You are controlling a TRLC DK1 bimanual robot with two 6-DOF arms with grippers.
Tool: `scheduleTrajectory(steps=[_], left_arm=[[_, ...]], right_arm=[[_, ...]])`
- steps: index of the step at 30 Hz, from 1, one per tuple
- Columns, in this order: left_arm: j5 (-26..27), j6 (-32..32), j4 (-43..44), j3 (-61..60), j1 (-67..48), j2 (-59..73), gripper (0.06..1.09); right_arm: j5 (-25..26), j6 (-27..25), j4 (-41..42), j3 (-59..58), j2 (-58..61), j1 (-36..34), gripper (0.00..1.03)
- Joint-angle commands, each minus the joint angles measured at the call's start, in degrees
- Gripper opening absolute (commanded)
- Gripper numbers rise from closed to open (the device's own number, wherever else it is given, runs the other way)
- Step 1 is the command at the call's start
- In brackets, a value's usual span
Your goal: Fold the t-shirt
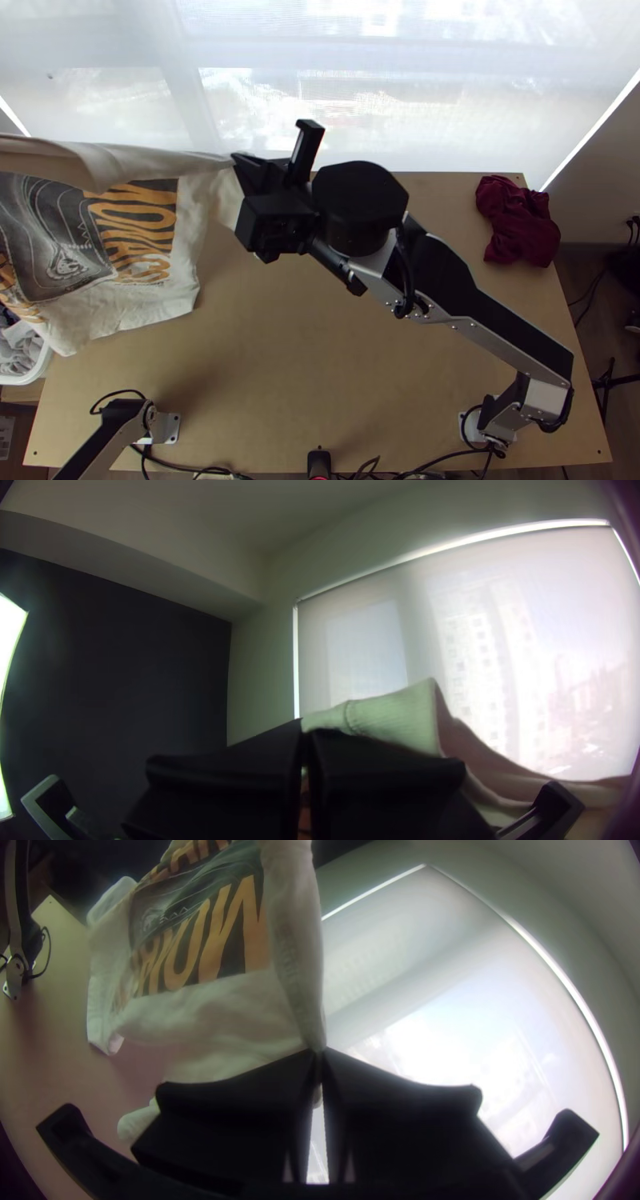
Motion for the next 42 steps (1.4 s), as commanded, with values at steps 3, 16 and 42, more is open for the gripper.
scheduleTrajectory(steps=[3, 16, 42], left_arm=[[0.29, 1.53, 16.75, -10.27, 0.26, 1.86, 0.09], [0.12, 0.82, 31.87, -16.25, -18.81, 19.26, 0.09], [0.03, 7.59, 37.05, 38.07, -55.55, 88.69, 0.09]], right_arm=[[-0.41, -0.03, -2.08, -7.33, -2.92, 6.21, 0.03], [-0.14, 4.72, -11.04, -31.06, -20.59, 6.30, 0.03], [-4.98, 11.31, -22.56, -63.41, -45.55, -10.49, 0.03]])
